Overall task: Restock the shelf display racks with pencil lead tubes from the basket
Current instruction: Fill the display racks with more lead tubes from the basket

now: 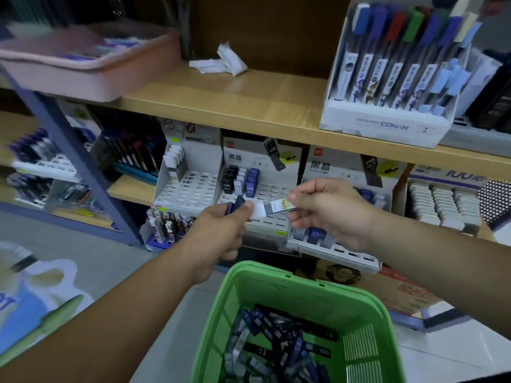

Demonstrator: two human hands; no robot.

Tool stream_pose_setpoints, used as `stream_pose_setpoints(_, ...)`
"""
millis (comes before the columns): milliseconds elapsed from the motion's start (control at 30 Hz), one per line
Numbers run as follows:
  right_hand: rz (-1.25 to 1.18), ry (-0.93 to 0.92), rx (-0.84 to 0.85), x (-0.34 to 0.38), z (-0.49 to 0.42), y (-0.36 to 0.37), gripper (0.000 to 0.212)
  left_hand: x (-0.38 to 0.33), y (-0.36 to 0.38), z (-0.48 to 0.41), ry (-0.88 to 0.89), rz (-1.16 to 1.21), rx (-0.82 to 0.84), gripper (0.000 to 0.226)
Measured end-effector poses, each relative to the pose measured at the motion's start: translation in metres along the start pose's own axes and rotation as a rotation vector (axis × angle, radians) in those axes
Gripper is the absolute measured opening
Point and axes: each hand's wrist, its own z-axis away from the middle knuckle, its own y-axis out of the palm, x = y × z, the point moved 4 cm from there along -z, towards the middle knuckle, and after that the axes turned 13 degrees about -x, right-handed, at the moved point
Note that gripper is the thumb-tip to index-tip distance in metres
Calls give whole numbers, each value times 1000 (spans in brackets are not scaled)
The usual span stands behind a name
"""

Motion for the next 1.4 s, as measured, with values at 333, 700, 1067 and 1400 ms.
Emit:
stream_pose_setpoints(333, 458, -254, 198, 12, -4, 101, 14, -14, -78, -16, 118, 137, -80, 19)
stream_pose_setpoints(700, 218, -293, 46, 30, -81, 222, 13, 1, -144, -66, -71, 137, -338, 16)
stream_pose_setpoints(1067, 249, -392, -80, 8, -133, 277, 15, 28, -170, -90, 73, 19, -437, 9)
stream_pose_setpoints(1400, 453, -570, -60, 12, -150, 280, 15, 33, -174, -97, 39, 91, -482, 6)
